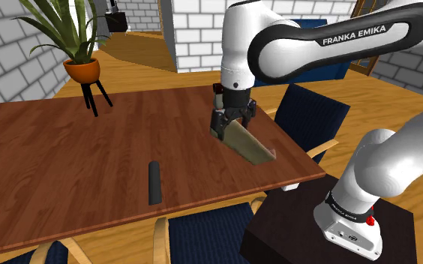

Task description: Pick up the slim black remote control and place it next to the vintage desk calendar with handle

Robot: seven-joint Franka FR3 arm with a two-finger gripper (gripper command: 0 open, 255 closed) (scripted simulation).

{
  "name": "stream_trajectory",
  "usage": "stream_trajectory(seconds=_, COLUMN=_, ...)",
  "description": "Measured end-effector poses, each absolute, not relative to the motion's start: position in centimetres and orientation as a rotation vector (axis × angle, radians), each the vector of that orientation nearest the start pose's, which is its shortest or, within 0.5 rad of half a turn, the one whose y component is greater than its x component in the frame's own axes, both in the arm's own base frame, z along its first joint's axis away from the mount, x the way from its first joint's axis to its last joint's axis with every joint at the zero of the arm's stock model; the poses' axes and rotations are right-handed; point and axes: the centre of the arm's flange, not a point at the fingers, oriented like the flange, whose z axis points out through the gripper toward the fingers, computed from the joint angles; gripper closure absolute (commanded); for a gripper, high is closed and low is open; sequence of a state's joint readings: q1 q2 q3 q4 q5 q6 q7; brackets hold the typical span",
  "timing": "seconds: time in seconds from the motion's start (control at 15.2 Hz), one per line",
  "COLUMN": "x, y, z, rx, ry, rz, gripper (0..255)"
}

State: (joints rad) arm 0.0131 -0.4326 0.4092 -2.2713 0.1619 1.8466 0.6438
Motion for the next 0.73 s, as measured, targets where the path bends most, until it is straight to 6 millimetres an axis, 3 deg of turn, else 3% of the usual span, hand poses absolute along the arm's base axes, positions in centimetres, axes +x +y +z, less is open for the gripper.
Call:
stream_trajectory(seconds=0.4, x=42.7, y=25.0, z=47.1, rx=-3.219, ry=0.565, rz=-0.068, gripper=0)
stream_trajectory(seconds=0.73, x=46.4, y=29.6, z=43.0, rx=-3.118, ry=0.75, rz=0.073, gripper=0)
